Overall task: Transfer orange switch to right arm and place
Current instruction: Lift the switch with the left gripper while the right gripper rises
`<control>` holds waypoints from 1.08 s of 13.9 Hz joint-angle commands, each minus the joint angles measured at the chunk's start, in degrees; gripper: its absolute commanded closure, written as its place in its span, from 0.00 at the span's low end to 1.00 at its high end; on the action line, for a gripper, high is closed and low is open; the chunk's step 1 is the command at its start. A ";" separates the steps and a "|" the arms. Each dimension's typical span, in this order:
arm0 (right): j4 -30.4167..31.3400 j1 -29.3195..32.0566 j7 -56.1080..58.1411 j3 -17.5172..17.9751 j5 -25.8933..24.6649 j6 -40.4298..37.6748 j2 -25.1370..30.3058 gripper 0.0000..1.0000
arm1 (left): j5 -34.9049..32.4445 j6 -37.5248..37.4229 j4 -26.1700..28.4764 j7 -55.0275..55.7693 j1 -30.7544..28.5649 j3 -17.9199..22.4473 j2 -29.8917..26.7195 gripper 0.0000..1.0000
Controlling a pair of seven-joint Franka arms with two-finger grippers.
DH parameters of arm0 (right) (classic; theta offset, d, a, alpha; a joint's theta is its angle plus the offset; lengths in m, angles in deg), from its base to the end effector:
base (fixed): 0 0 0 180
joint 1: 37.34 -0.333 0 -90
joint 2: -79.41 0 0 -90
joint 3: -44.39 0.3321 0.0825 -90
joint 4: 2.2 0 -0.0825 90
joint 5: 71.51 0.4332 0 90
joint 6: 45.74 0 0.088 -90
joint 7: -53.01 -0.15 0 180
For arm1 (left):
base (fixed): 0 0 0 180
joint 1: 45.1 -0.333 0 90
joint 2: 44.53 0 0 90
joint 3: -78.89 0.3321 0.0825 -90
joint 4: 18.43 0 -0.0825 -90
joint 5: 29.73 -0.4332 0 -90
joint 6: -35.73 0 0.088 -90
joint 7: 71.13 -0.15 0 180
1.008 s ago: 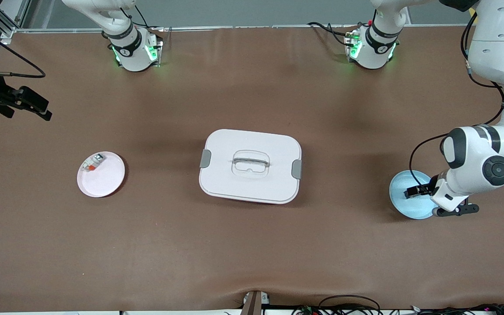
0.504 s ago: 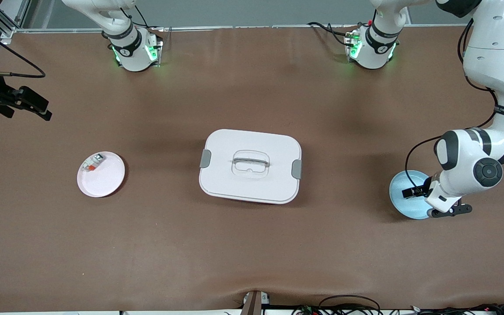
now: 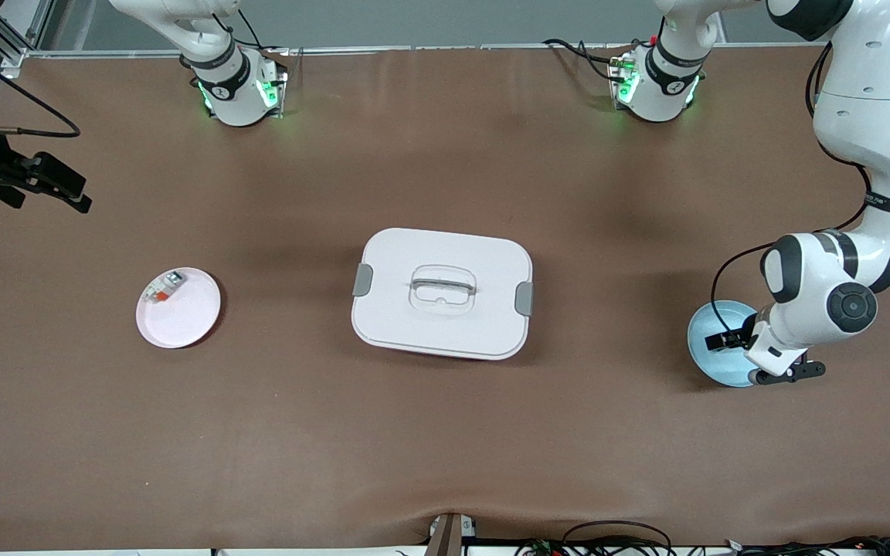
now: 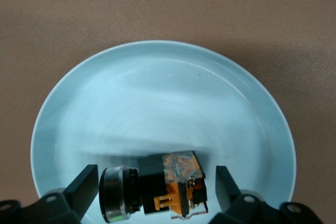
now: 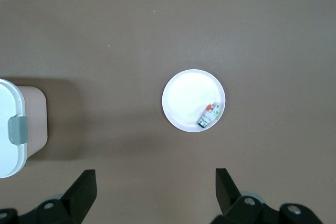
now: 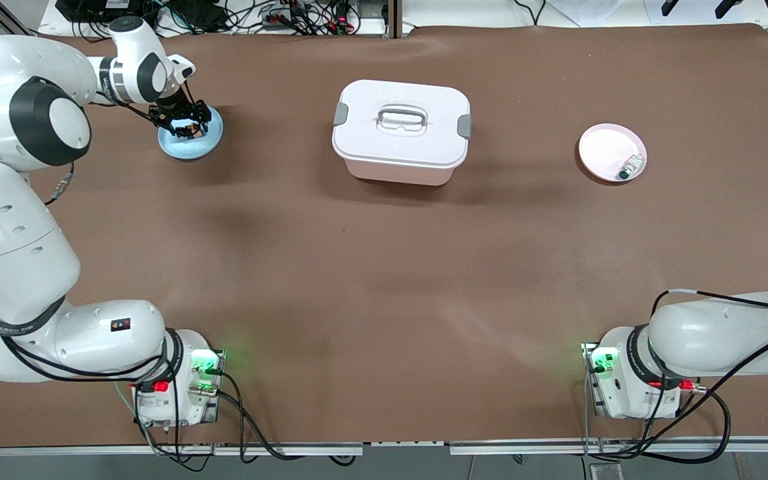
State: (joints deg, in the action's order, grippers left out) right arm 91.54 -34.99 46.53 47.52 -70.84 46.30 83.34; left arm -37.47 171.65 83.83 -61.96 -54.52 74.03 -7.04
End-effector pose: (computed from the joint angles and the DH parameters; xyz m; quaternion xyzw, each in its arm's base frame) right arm 0.5862 0.0106 0.6074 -0.9986 0.0498 -0.0191 0.0052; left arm 0.6862 0.0611 0.1149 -0.9963 -0.0776 0.0305 0.0206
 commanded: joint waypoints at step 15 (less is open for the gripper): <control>-1.71 -0.06 -0.21 0.47 -1.11 3.75 -4.19 0.00 | 0.01 -10.14 -0.21 1.47 -0.16 -6.99 -14.63 1.00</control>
State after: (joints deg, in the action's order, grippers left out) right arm 91.48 -34.99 46.54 47.55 -70.85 49.43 81.09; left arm -37.47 163.59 83.02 -61.72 -54.32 68.47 -18.98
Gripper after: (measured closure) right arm 0.000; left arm 0.269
